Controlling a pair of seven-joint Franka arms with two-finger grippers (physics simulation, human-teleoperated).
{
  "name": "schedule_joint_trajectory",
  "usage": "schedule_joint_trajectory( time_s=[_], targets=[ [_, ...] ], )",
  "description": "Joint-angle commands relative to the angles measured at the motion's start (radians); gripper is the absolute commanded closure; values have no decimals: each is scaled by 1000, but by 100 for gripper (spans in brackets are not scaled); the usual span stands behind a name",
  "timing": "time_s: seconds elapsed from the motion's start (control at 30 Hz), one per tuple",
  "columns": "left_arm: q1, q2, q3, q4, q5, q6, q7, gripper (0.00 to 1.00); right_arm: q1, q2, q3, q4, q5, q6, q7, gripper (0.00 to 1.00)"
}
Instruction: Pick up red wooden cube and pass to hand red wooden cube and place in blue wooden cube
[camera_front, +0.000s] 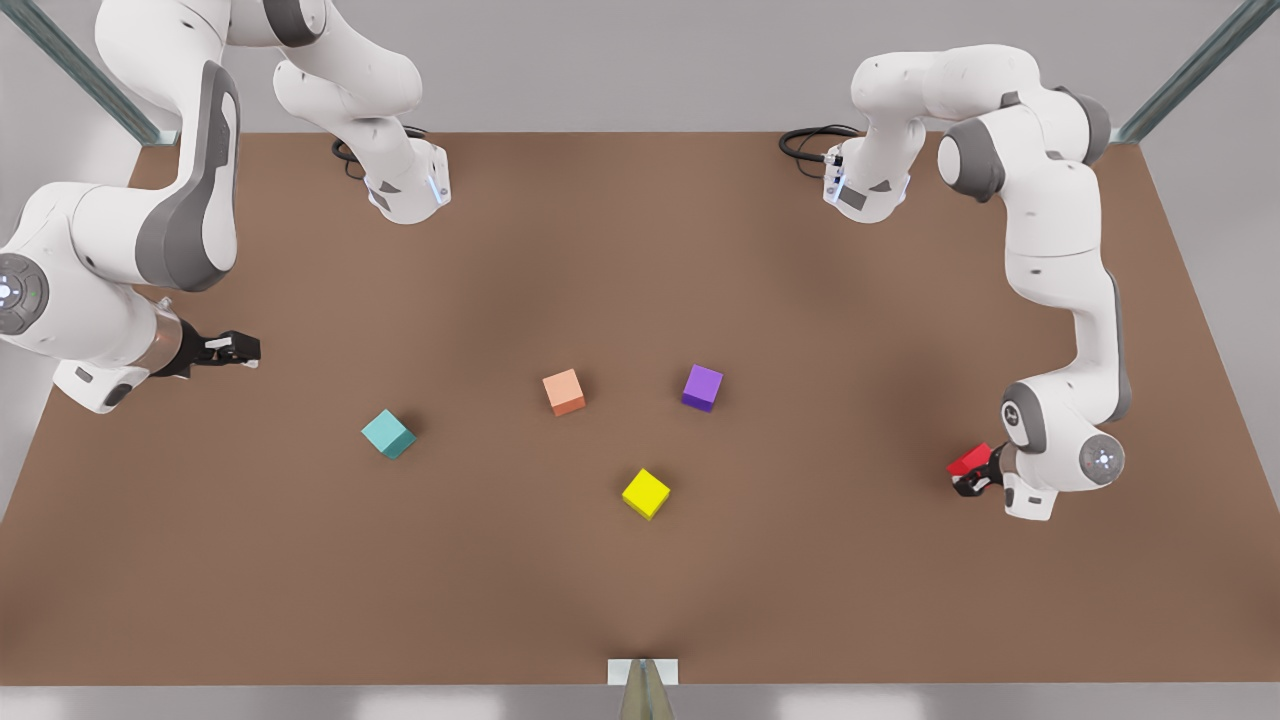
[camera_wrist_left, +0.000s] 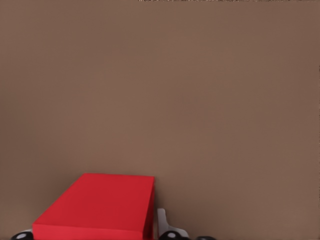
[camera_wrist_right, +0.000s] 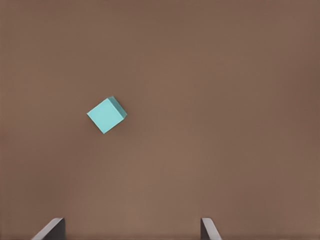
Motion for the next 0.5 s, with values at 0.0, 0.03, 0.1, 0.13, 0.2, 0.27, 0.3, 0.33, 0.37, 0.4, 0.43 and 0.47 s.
schedule_joint_trajectory(
  time_s=[0.0,0.03,0.1,0.13,0.2,0.27,0.3,0.33,0.37,0.4,0.43,0.47],
  targets=[
    [0,-2,0,1,-25,11,-29,58,0,-2,0,-1,1,-4,-6,0],
    [0,-6,0,1,-25,11,-29,61,0,-2,0,-1,1,-4,-6,0],
    [0,-42,-29,4,-40,11,-32,64,0,0,0,-1,2,-5,-6,0],
    [1,-69,-49,7,-41,11,-27,64,0,0,0,-1,4,-5,-6,0],
    [7,-68,-124,116,-38,-151,-24,64,0,3,0,-1,2,-5,-6,0],
    [11,-74,-267,259,-98,-436,-35,64,2,30,11,10,80,1,-72,0],
    [11,-68,-359,323,-207,-588,-99,64,0,75,11,28,161,6,-193,0],
    [6,-65,-472,323,-367,-595,-138,63,-1,135,9,50,280,3,-238,0],
    [6,-52,-561,326,-388,-592,-123,63,9,165,15,54,358,-1,-241,0],
    [6,-40,-609,328,-445,-587,-55,63,25,197,49,62,445,4,-241,0],
    [4,-5,-612,328,-540,-590,122,60,28,263,109,140,495,7,-259,0],
    [0,12,-614,328,-595,-589,189,61,26,303,132,188,531,9,-319,0]
  ],
)
